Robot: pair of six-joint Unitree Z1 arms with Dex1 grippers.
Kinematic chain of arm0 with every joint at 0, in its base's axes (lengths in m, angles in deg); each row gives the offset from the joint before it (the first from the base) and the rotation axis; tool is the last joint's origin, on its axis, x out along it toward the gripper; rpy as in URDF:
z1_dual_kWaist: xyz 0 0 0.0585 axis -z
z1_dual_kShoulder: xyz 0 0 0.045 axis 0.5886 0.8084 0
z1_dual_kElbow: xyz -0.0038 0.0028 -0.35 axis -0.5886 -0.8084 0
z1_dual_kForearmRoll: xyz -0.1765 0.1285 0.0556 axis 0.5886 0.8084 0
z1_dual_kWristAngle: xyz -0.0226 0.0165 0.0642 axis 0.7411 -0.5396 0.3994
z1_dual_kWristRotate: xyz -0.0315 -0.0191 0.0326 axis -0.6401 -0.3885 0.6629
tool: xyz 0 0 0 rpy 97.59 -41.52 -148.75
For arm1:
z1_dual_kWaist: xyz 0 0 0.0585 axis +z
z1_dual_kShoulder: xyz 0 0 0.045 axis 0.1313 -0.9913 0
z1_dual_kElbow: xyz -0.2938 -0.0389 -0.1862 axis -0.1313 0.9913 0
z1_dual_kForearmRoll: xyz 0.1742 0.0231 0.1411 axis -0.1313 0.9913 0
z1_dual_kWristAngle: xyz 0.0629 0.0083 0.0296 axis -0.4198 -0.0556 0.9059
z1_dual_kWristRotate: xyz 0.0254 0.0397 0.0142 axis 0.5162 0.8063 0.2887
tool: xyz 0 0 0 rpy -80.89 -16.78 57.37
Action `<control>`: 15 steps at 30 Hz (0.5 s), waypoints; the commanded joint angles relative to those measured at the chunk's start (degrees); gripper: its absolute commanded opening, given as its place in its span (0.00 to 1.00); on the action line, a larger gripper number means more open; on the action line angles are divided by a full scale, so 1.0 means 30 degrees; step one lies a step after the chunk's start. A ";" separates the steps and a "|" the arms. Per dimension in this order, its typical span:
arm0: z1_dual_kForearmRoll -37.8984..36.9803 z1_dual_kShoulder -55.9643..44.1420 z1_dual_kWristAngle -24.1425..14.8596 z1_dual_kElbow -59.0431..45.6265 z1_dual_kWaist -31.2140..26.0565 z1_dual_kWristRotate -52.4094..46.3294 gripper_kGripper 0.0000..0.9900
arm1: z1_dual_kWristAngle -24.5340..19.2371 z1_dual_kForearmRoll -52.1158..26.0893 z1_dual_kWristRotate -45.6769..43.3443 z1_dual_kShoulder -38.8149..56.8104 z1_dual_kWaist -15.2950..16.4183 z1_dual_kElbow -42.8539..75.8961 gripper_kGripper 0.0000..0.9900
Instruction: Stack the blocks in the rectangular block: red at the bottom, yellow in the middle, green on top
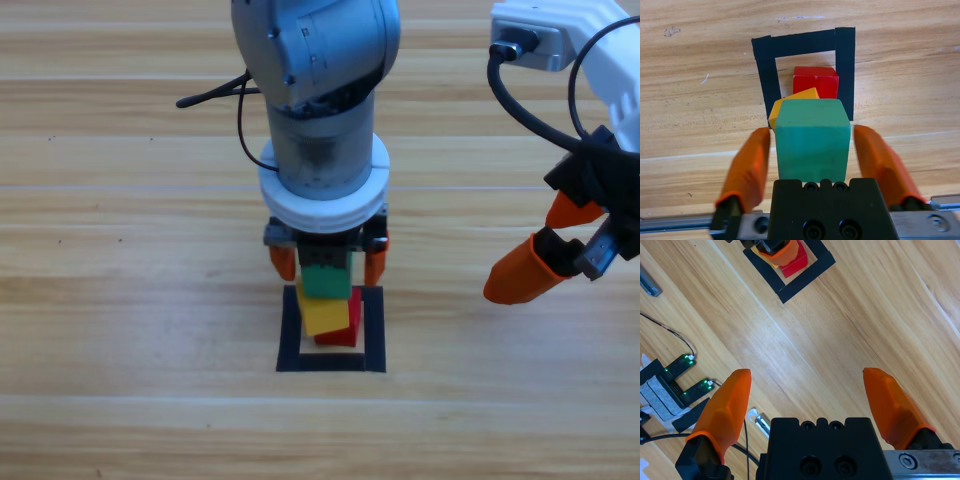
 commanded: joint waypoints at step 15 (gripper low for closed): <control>0.1076 -0.4031 -0.2379 0.2079 0.0224 0.0206 1.00 | 0.0266 -0.0302 -0.0130 0.0087 -0.0407 0.0527 1.00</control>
